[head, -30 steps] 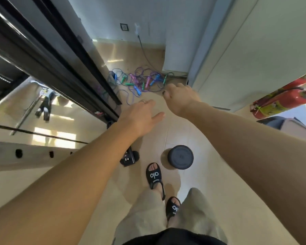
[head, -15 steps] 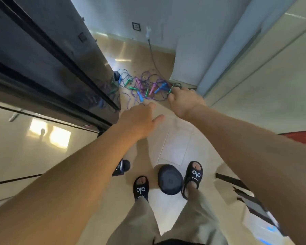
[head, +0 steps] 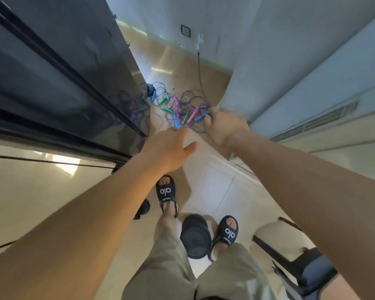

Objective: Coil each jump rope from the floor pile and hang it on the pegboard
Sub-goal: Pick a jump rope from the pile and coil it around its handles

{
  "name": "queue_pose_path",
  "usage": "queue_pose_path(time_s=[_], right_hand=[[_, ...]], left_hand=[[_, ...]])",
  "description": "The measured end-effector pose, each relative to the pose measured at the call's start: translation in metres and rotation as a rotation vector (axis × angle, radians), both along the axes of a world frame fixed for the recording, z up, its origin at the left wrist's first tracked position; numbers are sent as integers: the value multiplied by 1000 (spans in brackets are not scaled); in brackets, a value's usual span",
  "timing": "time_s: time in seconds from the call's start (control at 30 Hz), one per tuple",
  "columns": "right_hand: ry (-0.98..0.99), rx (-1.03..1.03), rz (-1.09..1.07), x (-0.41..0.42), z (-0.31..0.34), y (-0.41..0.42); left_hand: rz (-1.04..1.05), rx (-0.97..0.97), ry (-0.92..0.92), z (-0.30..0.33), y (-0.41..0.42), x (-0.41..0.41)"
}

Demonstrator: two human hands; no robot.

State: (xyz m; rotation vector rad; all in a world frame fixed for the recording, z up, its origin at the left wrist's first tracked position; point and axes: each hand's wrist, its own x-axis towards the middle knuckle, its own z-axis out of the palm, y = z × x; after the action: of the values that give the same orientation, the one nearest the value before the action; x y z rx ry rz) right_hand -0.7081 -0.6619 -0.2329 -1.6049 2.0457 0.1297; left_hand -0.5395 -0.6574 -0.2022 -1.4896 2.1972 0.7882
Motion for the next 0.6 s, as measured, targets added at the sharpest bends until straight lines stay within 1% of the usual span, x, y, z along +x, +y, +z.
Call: queue_pose_path(time_s=[0.13, 0.27, 0.43, 0.6], right_hand=[[-1, -32, -72, 9, -12, -46], [-11, -14, -130, 17, -23, -82], [-17, 12, -138, 15, -35, -114], [13, 28, -102, 1, -62, -155]], left_hand=[[-36, 18, -1, -25, -57, 7], [-85, 27, 0, -40, -100, 18], [-109, 56, -8, -53, -140, 16], [-71, 50, -16, -73, -174, -1]])
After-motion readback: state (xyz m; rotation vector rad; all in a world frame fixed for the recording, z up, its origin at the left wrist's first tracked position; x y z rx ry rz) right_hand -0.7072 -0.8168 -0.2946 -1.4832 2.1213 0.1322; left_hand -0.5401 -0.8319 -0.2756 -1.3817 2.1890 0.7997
